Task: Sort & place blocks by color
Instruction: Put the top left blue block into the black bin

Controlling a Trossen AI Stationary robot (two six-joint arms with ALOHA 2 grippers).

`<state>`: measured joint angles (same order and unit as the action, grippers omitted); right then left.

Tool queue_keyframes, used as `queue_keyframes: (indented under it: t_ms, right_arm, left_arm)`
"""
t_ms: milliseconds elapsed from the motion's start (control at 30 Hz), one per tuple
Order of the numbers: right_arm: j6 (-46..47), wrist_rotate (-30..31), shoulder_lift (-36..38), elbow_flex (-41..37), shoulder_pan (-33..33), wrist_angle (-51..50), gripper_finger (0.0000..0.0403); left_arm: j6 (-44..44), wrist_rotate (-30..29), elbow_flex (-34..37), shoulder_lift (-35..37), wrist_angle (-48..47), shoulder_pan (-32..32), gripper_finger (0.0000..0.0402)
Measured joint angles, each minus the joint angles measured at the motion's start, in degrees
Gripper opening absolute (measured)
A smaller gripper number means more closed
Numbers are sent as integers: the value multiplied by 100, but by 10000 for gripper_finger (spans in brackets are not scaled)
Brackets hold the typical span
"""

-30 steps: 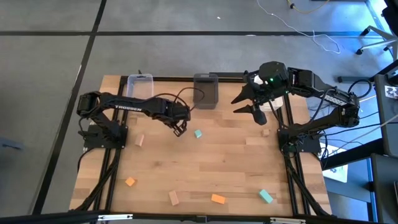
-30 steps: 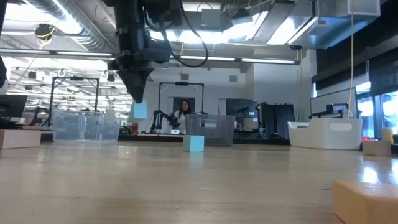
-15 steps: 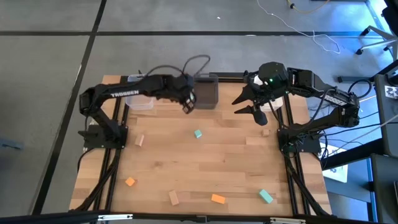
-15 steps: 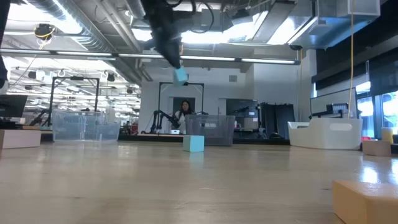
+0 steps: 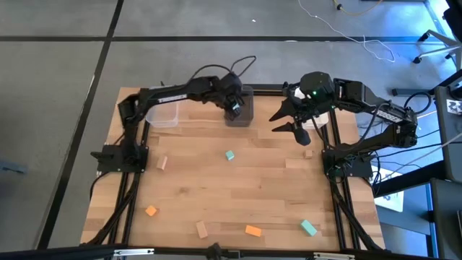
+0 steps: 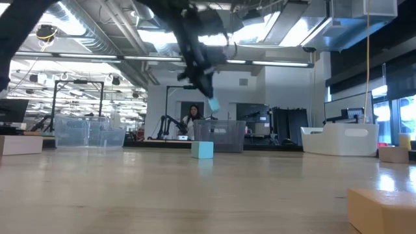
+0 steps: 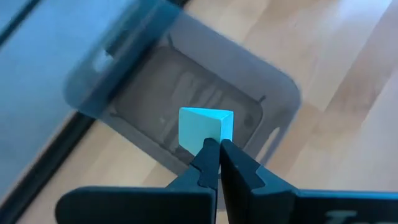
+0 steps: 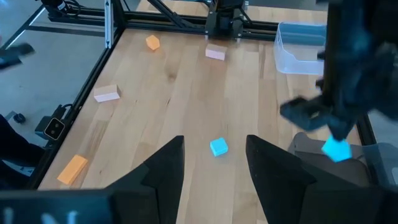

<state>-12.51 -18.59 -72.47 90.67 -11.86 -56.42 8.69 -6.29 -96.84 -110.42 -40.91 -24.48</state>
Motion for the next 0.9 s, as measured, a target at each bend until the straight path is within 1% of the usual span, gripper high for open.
queue_keyframes:
  t_ms: [133, 300, 667, 767, 900]
  right_arm:
    - [0, 2, 0, 0, -2, 0, 173]
    - [0, 2, -1, 0, -3, 4, 173]
    - [0, 4, 0, 0, -2, 2, 173]
    - [0, 2, 0, 0, -2, 2, 173]
    - [0, 4, 0, 0, -2, 2, 173]
  left_arm:
    - [-30, 28, 0, -402, 77, -49, 0]
    - [-31, 146, 0, -722, 184, -90, 0]
    - [-27, 145, 2, -1017, 258, -90, 1]
    - [-25, 149, 2, -1020, 272, -71, 14]
    - [18, 148, 2, -1020, 273, -62, 43]
